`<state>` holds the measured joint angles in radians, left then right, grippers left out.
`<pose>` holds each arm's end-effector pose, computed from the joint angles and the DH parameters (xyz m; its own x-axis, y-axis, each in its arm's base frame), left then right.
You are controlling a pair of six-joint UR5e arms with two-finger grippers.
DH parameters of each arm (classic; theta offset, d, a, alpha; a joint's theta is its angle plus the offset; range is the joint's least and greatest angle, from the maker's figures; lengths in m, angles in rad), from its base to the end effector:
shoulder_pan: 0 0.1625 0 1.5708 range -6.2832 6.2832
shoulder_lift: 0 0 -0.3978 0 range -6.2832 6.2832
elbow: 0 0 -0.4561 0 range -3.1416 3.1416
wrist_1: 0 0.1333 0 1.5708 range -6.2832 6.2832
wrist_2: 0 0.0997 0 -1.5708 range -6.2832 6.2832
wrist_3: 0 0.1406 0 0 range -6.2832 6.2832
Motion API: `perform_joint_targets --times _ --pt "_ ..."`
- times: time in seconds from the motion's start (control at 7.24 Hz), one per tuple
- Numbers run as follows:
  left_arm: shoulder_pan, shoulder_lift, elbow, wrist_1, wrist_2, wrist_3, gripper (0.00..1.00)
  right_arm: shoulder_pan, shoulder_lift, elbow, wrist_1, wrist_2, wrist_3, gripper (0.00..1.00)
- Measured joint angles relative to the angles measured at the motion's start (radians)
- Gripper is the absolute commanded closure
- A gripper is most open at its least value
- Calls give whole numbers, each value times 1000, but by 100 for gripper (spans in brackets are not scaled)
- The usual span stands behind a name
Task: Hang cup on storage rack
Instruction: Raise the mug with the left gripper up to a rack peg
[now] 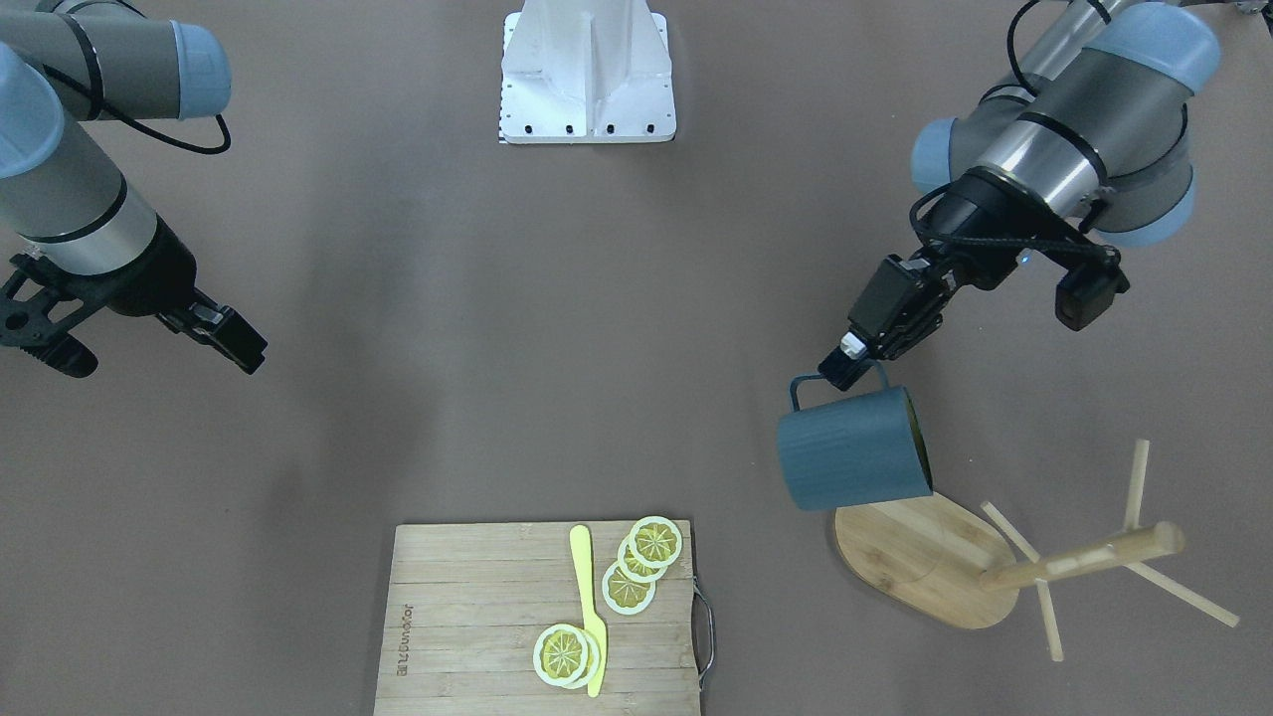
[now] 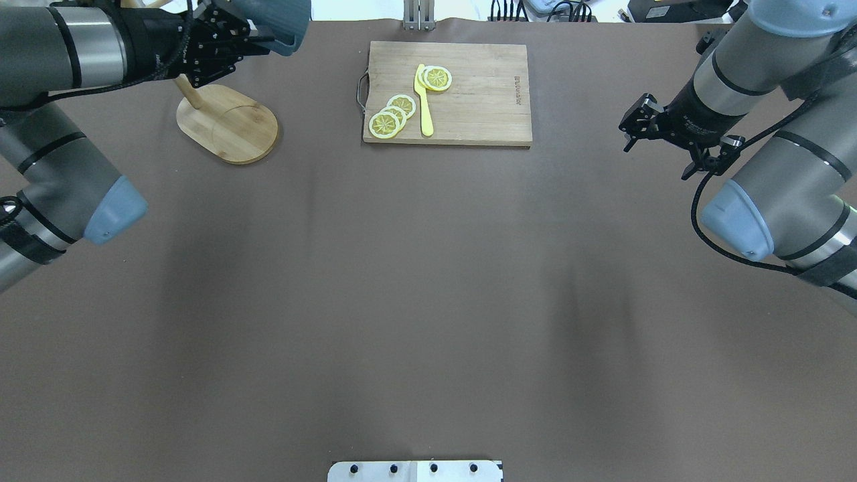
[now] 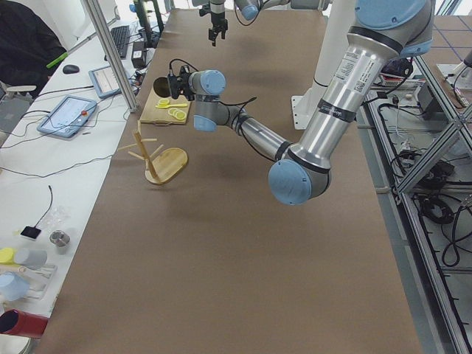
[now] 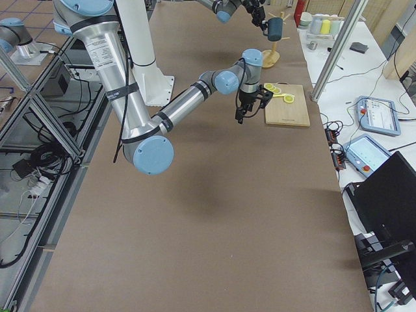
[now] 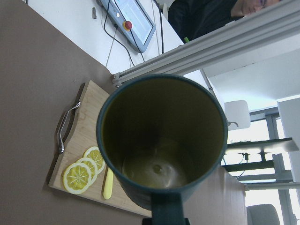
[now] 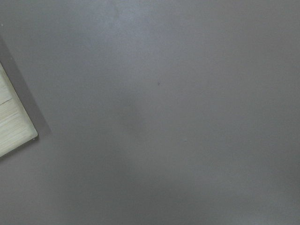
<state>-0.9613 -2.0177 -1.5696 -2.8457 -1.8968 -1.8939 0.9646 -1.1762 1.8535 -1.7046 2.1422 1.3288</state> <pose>0.3285 -0.6247 0.2061 -0.2701 -0.1386 -0.9528 0.5375 0.7993 -0.2686 -0.3260 -0.5708 0.2936 0.6009 0.5130 0.6130 -0.3996 0.8570 -0.3255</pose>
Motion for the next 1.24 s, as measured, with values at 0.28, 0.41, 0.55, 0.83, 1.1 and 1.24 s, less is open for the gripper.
perform_joint_targets --times 0.28,0.41,0.55,0.83,1.1,1.24 --pt "-18 40 113 -218 82 -122 100 -10 10 1 3 -10 21 0" --pt "-18 39 150 -281 111 -162 100 -17 15 2 5 -22 30 0" --pt "-17 33 166 -306 124 -185 100 -21 19 3 6 -30 36 0" --pt "-15 -1 194 -317 138 -224 100 -27 19 5 6 -34 40 0" --pt "-12 -50 250 -323 173 -269 100 -31 20 6 7 -36 43 0" --pt "-12 -59 271 -324 182 -276 100 -32 20 7 7 -36 46 0"
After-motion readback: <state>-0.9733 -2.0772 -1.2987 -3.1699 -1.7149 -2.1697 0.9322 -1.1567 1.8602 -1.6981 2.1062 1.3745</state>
